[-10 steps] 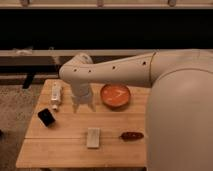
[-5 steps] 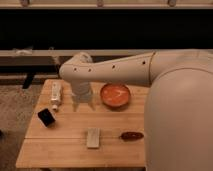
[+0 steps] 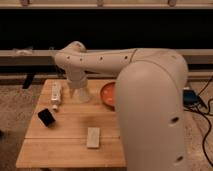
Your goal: Place the ceramic cup over the eraser
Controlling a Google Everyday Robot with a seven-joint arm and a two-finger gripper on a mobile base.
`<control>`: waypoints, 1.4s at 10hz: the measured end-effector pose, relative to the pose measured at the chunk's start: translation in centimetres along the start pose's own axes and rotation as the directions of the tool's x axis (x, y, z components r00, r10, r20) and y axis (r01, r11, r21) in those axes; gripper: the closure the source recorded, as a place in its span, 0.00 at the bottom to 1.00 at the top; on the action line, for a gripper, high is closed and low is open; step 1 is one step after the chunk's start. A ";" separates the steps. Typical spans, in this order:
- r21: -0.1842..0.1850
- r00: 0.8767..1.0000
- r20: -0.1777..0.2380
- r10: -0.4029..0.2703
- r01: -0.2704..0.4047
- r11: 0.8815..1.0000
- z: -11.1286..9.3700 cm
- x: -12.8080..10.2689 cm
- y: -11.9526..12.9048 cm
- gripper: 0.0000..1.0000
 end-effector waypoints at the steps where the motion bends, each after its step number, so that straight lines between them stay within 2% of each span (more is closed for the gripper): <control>1: 0.004 1.000 0.008 -0.013 0.013 1.000 0.3 -1.4 -0.1 0.35; 3: 0.009 0.999 0.014 -0.050 0.050 0.999 1.4 -4.2 0.4 0.35; 6: 0.021 0.998 0.016 -0.059 0.059 0.998 2.6 -6.8 -0.3 0.35; 11: 0.055 0.998 0.014 -0.054 0.053 0.997 4.1 -8.8 -0.8 0.35; 14: 0.047 0.999 -0.012 -0.045 0.045 0.998 5.6 -9.3 -1.0 0.35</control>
